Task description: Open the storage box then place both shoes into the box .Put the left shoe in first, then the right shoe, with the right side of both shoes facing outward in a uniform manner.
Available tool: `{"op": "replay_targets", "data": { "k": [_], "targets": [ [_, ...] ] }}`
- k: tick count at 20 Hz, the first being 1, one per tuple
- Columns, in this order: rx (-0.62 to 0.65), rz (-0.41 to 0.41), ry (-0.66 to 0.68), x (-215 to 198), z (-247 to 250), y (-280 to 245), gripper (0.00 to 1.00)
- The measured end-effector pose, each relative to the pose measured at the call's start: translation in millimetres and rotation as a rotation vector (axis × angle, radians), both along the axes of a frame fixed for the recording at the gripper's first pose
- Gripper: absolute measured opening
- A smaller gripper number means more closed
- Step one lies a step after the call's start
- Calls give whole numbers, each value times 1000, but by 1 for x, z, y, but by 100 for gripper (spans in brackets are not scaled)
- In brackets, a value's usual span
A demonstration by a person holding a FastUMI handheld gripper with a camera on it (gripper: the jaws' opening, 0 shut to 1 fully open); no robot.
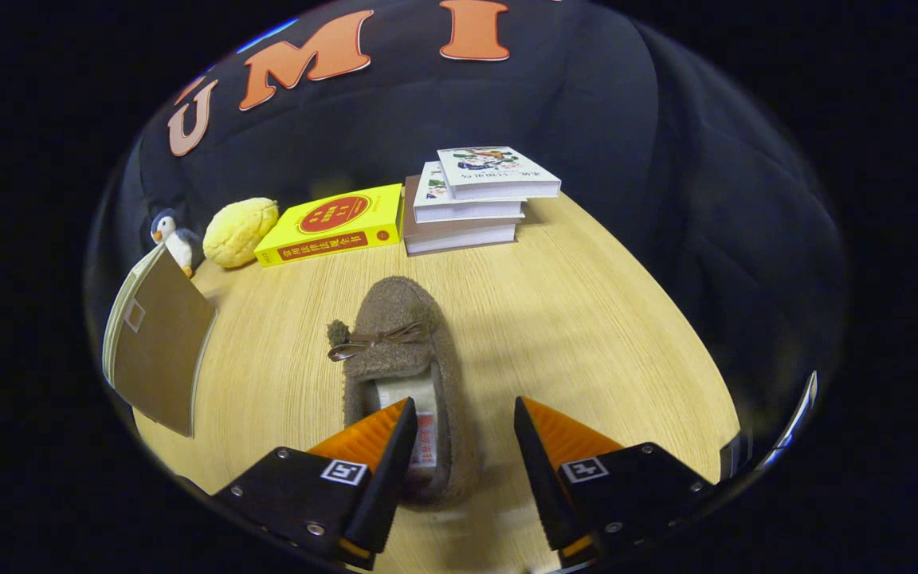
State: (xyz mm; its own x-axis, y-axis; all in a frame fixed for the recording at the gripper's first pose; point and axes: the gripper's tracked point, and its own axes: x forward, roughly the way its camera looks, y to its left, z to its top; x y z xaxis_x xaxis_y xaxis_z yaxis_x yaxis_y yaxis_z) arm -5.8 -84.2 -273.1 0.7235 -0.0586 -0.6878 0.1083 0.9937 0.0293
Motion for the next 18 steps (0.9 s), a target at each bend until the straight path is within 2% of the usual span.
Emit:
{"op": "replay_targets", "data": {
  "k": [1, 6, 7, 10, 18],
  "targets": [
    [-4, 4, 9, 1, -4, 1, 68],
    [3, 7, 17, 8, -11, 4, 10],
    [8, 8, 20, 7, -10, 6, 5],
    [28, -10, -3, 7, 1, 7, 1],
    [25, -58, -89, 1, 61, 30, 1]
  ]
}}
